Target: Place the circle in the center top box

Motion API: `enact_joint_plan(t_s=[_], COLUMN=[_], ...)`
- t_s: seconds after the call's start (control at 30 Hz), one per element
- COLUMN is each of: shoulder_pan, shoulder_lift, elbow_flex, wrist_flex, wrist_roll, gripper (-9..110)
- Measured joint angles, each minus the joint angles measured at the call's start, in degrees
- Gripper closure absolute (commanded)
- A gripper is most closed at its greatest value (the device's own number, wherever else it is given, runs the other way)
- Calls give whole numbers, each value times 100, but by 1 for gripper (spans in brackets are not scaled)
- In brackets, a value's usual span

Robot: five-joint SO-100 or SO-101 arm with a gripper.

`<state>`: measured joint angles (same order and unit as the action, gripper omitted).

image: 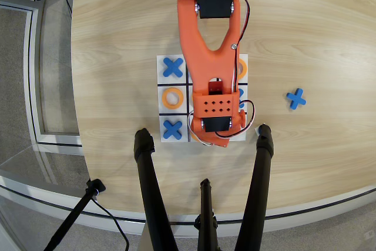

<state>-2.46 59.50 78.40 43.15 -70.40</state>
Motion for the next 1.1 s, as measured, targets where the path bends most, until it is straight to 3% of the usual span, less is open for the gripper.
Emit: enact_joint_plan(t_s=[1.1], shoulder_pan=[-70], shoulder_lift=[26], elbow_flex=[0], wrist_flex=[211], wrist_roll=[-79], gripper=[90])
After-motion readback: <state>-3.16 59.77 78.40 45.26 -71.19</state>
